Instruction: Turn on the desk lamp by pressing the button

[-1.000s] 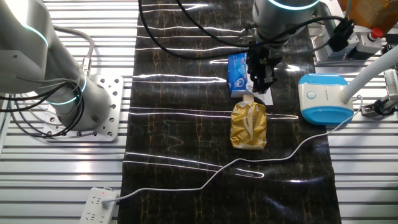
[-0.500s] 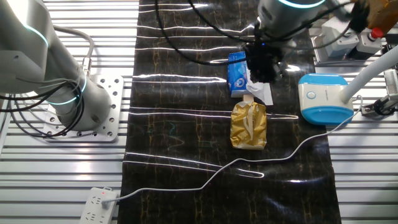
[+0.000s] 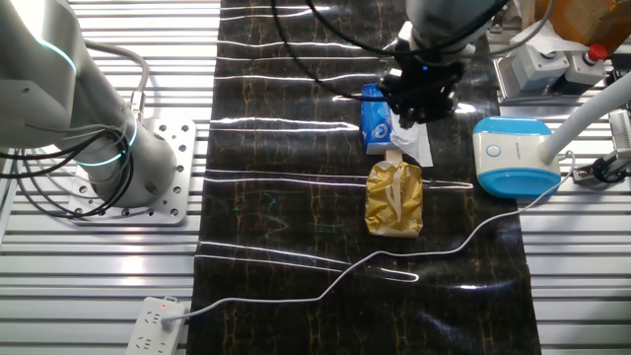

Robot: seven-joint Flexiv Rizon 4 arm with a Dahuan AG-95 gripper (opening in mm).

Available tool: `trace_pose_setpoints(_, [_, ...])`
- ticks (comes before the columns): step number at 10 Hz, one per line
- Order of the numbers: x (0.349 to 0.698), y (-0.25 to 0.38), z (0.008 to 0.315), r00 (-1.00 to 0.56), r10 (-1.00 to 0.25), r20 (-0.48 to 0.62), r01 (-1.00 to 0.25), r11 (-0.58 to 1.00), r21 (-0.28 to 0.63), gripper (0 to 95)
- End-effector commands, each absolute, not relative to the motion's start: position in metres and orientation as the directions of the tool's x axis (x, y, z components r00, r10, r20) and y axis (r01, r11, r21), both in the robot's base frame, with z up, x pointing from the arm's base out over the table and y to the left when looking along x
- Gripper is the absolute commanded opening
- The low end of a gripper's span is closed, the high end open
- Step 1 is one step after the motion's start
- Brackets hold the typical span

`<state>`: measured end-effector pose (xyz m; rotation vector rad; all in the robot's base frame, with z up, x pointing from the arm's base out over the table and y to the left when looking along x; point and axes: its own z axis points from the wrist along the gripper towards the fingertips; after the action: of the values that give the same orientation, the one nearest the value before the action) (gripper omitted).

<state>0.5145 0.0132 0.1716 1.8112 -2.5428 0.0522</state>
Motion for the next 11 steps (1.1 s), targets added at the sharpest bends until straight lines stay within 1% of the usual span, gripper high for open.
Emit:
trace_pose_setpoints(1, [0.537,0.018,0.172,-0.071,-0.996,0.059,-0.997,0.069,-0.037,0.0])
trace_pose_setpoints(4, [0.550,0.015,0.169,-0.081,-0.995,0.059,-0.995,0.078,-0.058,0.0])
trace_pose_setpoints(5, [0.554,0.013,0.170,-0.130,-0.990,0.051,-0.989,0.126,-0.071,0.0])
trace_pose_setpoints(7, [0.554,0.013,0.170,-0.151,-0.987,0.052,-0.986,0.146,-0.084,0.0])
trace_pose_setpoints(9, [0.554,0.013,0.169,-0.147,-0.986,0.080,-0.985,0.139,-0.100,0.0])
trace_pose_setpoints(11, [0.554,0.014,0.171,-0.163,-0.984,0.070,-0.982,0.155,-0.107,0.0])
